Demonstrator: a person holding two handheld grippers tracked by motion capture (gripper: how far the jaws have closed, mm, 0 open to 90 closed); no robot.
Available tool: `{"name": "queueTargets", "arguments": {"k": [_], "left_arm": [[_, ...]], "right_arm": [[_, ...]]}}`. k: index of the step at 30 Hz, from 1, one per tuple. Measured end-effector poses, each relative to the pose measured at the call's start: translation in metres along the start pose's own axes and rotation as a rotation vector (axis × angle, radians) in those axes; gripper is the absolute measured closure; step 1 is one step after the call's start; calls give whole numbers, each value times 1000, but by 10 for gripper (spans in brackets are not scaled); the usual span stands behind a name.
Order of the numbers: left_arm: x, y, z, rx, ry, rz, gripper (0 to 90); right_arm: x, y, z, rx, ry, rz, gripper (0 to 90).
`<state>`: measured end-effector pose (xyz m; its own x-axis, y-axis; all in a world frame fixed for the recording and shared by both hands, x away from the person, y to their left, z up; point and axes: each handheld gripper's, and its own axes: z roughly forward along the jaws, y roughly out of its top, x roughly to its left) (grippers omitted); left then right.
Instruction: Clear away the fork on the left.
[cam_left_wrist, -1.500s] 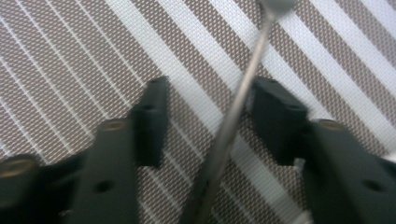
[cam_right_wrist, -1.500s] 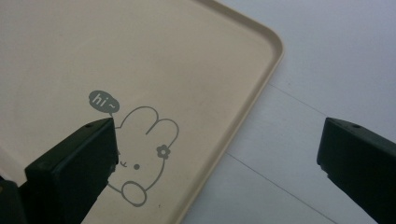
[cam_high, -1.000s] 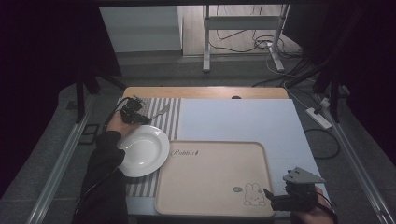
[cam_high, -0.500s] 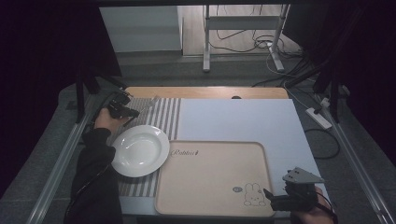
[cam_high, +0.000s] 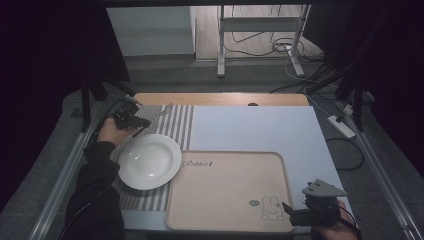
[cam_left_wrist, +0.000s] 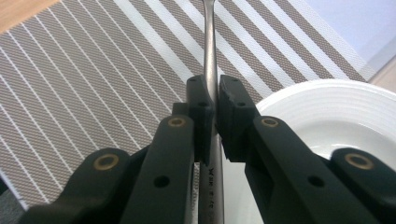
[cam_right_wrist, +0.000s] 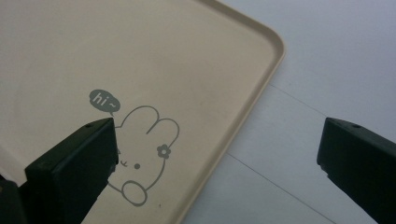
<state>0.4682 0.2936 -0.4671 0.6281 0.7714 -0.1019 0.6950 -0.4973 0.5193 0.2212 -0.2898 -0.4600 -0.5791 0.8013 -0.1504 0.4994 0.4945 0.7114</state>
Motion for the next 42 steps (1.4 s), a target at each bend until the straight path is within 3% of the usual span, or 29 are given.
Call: {"name": "queueTargets", "arguments": {"k": [18,28,42], "left_arm": [[-31,-20,3,-20,-44,-3,832],[-58,-24,4,-3,-41,16,831],[-95,-35,-5,-35,-80,15,831]], "right_arm": [[0,0,0,4,1,-4,0],[0,0,-1,-5,5,-3,0],[1,0,-2,-8,7,-9,0]]}}
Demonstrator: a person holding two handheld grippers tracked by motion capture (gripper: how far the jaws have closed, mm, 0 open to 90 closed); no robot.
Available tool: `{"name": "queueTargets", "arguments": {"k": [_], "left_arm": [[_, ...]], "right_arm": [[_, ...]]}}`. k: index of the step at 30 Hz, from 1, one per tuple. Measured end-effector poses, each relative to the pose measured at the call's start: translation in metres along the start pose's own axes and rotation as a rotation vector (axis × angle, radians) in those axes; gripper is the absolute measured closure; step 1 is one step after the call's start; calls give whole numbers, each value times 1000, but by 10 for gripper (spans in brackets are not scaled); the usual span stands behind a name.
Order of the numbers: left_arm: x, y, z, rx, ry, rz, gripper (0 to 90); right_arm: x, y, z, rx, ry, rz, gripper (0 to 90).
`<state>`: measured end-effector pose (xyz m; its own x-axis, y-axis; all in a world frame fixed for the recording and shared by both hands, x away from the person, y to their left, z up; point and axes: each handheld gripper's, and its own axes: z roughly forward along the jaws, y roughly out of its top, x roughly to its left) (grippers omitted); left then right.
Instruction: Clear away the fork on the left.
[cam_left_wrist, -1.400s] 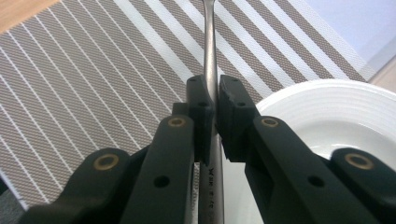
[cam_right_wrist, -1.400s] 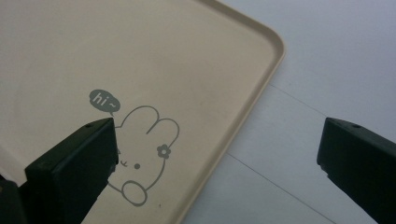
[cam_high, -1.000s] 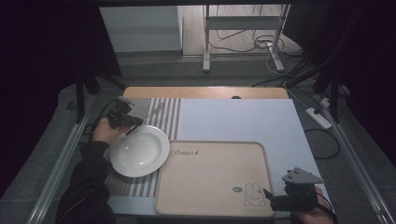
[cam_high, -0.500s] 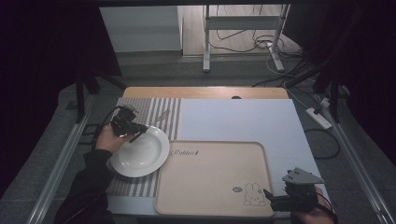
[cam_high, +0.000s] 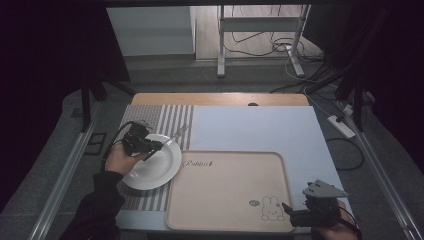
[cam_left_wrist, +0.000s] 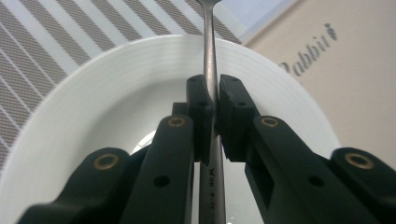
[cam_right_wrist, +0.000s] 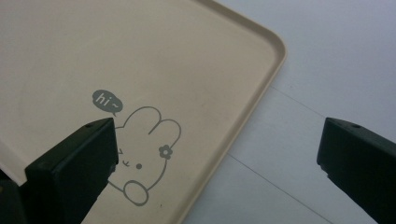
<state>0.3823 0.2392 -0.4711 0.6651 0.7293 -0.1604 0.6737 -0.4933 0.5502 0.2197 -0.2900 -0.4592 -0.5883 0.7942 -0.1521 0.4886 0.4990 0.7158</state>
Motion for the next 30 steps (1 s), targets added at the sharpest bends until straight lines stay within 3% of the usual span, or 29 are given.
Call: {"name": "queueTargets", "arguments": {"k": [9,17,30], "left_arm": [[-28,-9,-1,-3,-31,-3,831],[-53,-15,1,9,-50,21,831],[-95,-20,15,38,-113,36,831]], "right_arm": [[0,0,0,-2,2,-3,0],[0,0,0,0,5,-8,0],[0,0,0,1,4,-11,0]]}}
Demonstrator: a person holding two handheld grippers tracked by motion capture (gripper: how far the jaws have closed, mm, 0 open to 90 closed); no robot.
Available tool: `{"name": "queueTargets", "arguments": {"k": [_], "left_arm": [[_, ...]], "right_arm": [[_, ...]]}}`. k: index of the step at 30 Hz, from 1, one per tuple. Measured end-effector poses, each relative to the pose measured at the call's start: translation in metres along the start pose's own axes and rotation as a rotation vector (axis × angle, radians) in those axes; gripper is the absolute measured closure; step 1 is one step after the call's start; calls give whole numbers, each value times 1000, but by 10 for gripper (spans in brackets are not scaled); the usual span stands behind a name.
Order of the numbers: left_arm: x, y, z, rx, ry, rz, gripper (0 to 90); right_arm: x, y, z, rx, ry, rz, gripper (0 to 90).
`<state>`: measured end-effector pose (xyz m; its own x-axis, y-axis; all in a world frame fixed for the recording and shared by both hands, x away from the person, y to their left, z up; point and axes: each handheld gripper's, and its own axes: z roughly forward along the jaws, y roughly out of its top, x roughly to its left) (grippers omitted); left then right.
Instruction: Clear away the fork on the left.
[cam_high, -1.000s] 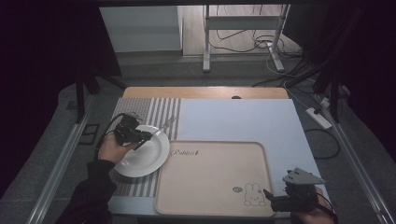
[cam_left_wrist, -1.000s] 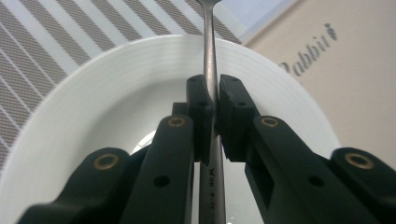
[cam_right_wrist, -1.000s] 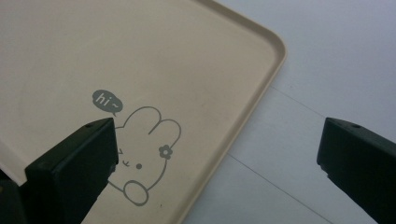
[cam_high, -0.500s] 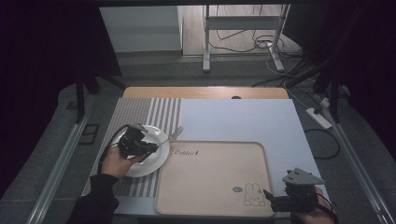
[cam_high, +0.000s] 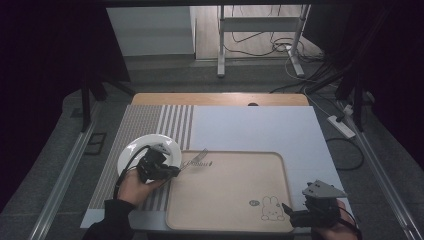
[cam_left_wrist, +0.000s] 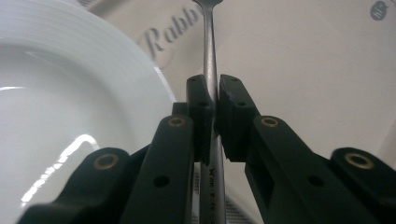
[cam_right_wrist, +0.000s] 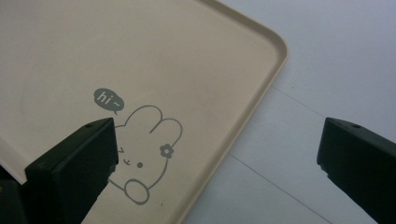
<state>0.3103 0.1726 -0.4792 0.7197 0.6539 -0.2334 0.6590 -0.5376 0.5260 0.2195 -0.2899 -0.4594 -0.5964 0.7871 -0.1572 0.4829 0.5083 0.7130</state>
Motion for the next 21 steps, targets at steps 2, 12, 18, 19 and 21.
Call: {"name": "queueTargets", "arguments": {"k": [2,12,18,19,21], "left_arm": [[-6,-1,4,7,-12,7,831],[-33,-2,26,56,-39,27,831],[-41,-2,40,115,-36,62,829],[-41,-2,41,119,-37,64,828],[-41,-3,44,143,-44,71,816]], "right_arm": [[0,0,0,-1,-1,0,0],[1,0,1,5,3,-10,0],[1,0,1,4,3,-15,0],[1,0,1,4,4,-16,0],[1,0,1,5,4,-17,0]]}}
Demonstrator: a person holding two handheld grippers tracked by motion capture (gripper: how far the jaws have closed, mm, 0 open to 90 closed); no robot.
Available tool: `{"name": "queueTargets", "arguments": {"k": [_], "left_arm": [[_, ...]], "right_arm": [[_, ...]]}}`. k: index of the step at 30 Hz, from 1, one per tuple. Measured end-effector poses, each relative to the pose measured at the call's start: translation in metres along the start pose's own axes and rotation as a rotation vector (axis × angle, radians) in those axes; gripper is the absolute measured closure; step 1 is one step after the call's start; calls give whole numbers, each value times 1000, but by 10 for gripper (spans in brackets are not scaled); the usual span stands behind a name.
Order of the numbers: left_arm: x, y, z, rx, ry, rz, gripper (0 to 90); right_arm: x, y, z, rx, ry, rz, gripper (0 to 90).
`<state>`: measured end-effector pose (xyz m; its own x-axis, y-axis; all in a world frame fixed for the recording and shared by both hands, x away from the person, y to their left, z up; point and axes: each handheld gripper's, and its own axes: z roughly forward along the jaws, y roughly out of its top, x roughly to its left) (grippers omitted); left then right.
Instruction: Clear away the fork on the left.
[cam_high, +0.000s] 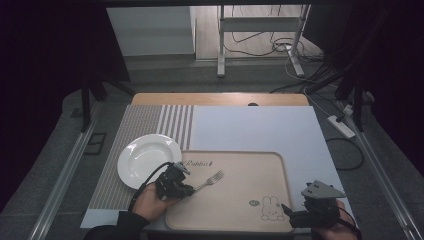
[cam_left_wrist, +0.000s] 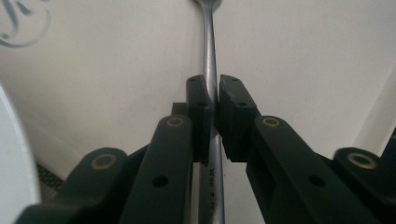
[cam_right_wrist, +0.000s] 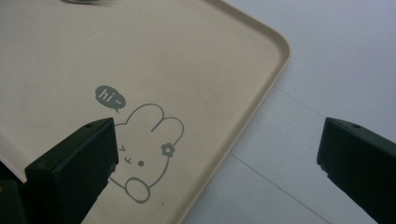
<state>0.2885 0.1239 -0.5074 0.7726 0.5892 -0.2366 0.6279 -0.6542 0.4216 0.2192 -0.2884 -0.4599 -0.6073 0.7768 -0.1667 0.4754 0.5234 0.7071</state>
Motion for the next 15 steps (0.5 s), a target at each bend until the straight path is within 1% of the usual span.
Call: {"name": "queueTargets", "arguments": {"k": [2,4,5,7,8,10,12,15], "left_arm": [[-1,1,-1,-6,-1,9,759],[-1,3,-4,-30,1,15,761],[-1,6,-7,-51,-6,15,784],[-2,10,-7,-69,-12,16,867],[-2,14,-6,-68,-11,21,888],[-4,21,-2,-66,-19,30,889],[-6,28,3,-56,-16,42,890],[-9,36,11,-54,-13,49,889]], "right_arm": [[0,0,0,1,-1,-1,0],[0,0,0,1,-2,-3,0],[0,0,0,2,-3,-4,0],[0,0,0,3,-3,-6,0],[0,0,0,4,-2,-6,0],[1,0,0,4,-1,-9,0],[1,0,1,5,-1,-11,0],[1,0,1,6,-1,-13,0]]}}
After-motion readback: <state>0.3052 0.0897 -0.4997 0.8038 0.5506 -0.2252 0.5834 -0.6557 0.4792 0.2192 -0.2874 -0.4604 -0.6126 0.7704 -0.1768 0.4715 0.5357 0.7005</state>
